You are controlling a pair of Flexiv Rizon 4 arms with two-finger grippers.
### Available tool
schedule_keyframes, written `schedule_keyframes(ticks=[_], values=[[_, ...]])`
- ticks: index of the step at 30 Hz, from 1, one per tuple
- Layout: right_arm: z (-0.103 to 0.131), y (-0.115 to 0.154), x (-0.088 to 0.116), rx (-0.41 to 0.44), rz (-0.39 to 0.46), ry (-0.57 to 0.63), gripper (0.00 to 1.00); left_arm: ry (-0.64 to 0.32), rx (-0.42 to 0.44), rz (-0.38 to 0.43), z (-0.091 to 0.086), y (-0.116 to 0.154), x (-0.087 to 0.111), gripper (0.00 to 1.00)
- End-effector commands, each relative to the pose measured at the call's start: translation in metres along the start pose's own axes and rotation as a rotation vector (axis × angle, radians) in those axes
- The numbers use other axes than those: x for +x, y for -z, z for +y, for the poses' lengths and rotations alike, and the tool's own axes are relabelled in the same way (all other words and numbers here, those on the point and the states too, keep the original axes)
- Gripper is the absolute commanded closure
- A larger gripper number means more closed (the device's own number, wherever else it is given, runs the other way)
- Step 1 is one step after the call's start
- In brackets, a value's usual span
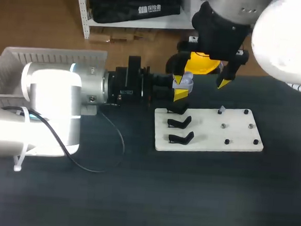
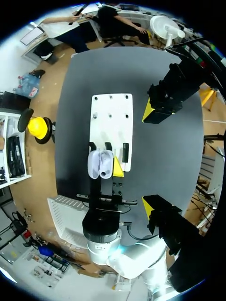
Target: Pick up each earbud case from the left stands, insert the matching earbuds, close the lid, and place the case in the box.
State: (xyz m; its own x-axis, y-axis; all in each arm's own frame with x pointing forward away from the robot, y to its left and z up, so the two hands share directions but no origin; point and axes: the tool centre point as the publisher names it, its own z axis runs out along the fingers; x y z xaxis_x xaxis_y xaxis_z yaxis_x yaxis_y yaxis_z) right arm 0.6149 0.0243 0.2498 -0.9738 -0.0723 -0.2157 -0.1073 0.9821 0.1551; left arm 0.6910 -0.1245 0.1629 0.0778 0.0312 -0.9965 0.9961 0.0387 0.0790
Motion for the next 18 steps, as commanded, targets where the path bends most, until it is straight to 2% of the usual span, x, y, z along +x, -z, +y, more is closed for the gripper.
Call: schedule_keyframes(ticks=[1,12,13,18], values=[[-0.001,0.0,0.002,0.0,-0.014,-0.003,0.0,-0.005,-0.01,-0.005,-0.002,-0.001,0.001,1.0],[-0.001,0.0,0.002,0.0,-0.014,-0.003,0.0,-0.005,-0.01,-0.005,-0.002,-0.001,0.001,1.0],[-0.008,0.0,0.001,0.003,-0.029,-0.042,0.0,-0.005,-0.01,-0.005,-0.002,-0.001,0.001,1.0],[-0.037,0.003,-0.007,0.039,-0.091,-0.022,0.0,-0.005,-0.01,-0.005,-0.002,-0.001,0.001,1.0]])
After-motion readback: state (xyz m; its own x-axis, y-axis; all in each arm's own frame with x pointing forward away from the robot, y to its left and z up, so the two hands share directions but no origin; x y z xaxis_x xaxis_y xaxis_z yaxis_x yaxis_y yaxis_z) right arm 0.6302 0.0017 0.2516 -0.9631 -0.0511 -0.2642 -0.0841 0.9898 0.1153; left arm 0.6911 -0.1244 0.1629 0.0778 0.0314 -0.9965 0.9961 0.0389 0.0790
